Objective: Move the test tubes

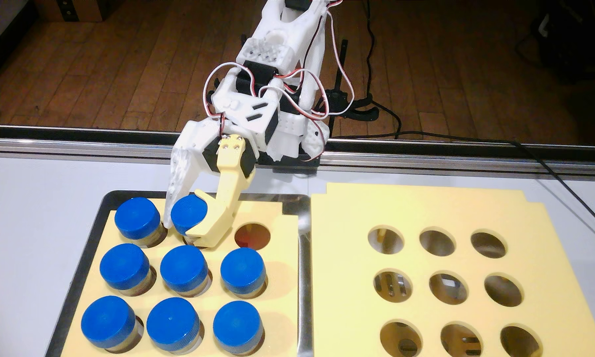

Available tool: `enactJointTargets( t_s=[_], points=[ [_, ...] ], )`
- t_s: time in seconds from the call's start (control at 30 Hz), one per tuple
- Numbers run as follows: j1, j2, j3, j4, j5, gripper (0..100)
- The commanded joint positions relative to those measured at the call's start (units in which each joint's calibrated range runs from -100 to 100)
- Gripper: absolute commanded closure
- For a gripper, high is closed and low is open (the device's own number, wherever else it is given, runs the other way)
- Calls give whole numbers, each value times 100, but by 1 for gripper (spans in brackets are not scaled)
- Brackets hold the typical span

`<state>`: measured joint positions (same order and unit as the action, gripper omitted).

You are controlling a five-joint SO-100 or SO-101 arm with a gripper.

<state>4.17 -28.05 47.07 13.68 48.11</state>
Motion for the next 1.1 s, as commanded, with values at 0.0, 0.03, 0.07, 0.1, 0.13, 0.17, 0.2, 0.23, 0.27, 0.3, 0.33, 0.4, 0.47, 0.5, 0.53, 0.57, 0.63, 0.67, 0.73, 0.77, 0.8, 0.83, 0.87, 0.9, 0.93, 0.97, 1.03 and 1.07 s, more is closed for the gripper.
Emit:
enactJointTargets(
  t_s=[0.0, 0.03, 0.07, 0.1, 0.13, 0.17, 0.2, 0.23, 0.27, 0.3, 0.33, 0.4, 0.47, 0.5, 0.53, 0.57, 0.63, 0.67, 0.73, 0.77, 0.8, 0.83, 0.87, 0.9, 0.93, 0.97, 1.03, 1.07],
  points=[
    [-199, -256, -318, -32, 16, 93],
    [-213, -265, -436, -12, 16, 93],
    [-206, -265, -881, 431, 22, 93],
    [-184, -265, -1271, 981, 22, 93],
    [-176, -265, -1616, 1502, 27, 93],
    [-176, -256, -2052, 2139, 43, 93],
    [-176, -256, -2460, 2679, 90, 93],
    [-176, -256, -3168, 3239, 131, 93],
    [-176, -256, -3459, 3239, 131, 93],
    [-176, -265, -3759, 3239, 131, 93],
    [-176, -274, -4022, 3239, 126, 93],
    [-236, -421, -4766, 3239, 126, 93],
    [-250, -699, -5066, 3239, 95, 93],
    [-310, -864, -5166, 3239, 90, 93],
    [-421, -1003, -5202, 3239, 90, 93],
    [-732, -1272, -5166, 3239, 84, 93],
    [-1221, -1437, -5084, 3239, 79, 93],
    [-1466, -1472, -4975, 3239, 79, 93],
    [-2155, -1481, -4503, 3239, 32, 93],
    [-2348, -1472, -4340, 3229, -25, 93],
    [-2518, -1472, -4194, 3171, -83, 93],
    [-2666, -1472, -4004, 3036, -114, 93],
    [-2770, -1472, -3777, 2805, -130, 93],
    [-2918, -1472, -3259, 2178, -130, 93],
    [-2963, -1472, -3032, 1859, -130, 93],
    [-3007, -1472, -2796, 1579, -130, 93],
    [-3118, -1472, -2388, 1174, -130, 93],
    [-3237, -1472, -2061, 1087, -130, 93]
  ],
)
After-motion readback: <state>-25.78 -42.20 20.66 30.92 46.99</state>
